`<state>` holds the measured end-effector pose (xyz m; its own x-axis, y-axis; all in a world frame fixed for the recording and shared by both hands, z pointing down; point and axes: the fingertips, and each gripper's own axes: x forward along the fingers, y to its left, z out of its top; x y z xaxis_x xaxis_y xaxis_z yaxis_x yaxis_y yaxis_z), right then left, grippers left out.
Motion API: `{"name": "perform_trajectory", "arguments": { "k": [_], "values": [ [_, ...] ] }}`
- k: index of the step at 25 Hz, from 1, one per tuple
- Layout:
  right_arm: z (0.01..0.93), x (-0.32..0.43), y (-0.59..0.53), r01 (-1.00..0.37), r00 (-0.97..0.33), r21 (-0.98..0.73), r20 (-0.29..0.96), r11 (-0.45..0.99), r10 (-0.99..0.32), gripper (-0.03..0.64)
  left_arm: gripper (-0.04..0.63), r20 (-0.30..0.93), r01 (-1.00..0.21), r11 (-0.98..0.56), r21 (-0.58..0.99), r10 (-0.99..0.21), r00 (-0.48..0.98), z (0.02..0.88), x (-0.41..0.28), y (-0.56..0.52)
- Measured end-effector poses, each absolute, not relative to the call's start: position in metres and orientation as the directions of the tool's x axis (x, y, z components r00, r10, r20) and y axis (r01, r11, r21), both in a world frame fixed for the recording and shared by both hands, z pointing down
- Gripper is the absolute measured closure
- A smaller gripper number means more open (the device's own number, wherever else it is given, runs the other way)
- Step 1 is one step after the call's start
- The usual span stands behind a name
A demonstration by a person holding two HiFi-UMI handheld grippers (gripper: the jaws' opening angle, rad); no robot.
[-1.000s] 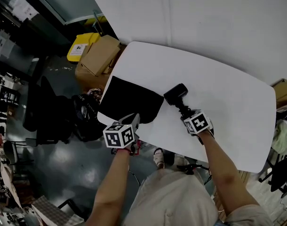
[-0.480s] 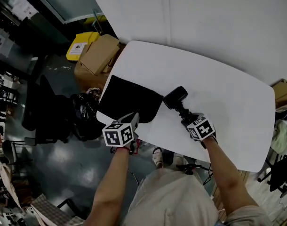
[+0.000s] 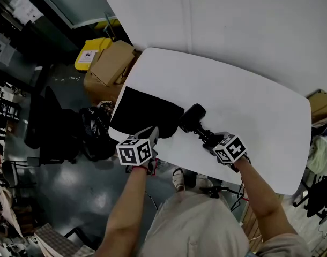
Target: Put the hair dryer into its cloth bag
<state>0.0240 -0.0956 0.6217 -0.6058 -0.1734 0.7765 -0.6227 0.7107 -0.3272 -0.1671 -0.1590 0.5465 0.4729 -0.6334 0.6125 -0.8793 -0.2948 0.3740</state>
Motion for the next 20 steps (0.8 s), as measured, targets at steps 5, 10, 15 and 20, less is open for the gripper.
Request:
{"name": "perform_trajectory", "arguments": {
  "k": [5, 10, 15, 20],
  "values": [
    [0.622, 0.013, -0.078, -0.548, -0.624, -0.375, 0.778, 0.748, -0.067, 0.425, 0.577, 0.607, -0.875, -0.314, 0.368, -0.631, 0.482, 0.542, -0.158, -0.154],
    [0.628, 0.001, -0.068, -0.509, -0.641, -0.437, 0.768, 0.741, 0.013, 0.425, 0.578, 0.609, -0.866, -0.342, 0.364, -0.616, 0.500, 0.542, -0.150, -0.144],
    [0.629, -0.008, -0.067, -0.491, -0.654, -0.482, 0.754, 0.726, 0.058, 0.425, 0.578, 0.617, -0.850, -0.376, 0.369, -0.585, 0.526, 0.547, -0.142, -0.130],
    [0.632, -0.013, -0.064, -0.476, -0.648, -0.495, 0.756, 0.727, 0.090, 0.425, 0.578, 0.609, -0.834, -0.393, 0.388, -0.570, 0.552, 0.548, -0.132, -0.120]
  ]
}}
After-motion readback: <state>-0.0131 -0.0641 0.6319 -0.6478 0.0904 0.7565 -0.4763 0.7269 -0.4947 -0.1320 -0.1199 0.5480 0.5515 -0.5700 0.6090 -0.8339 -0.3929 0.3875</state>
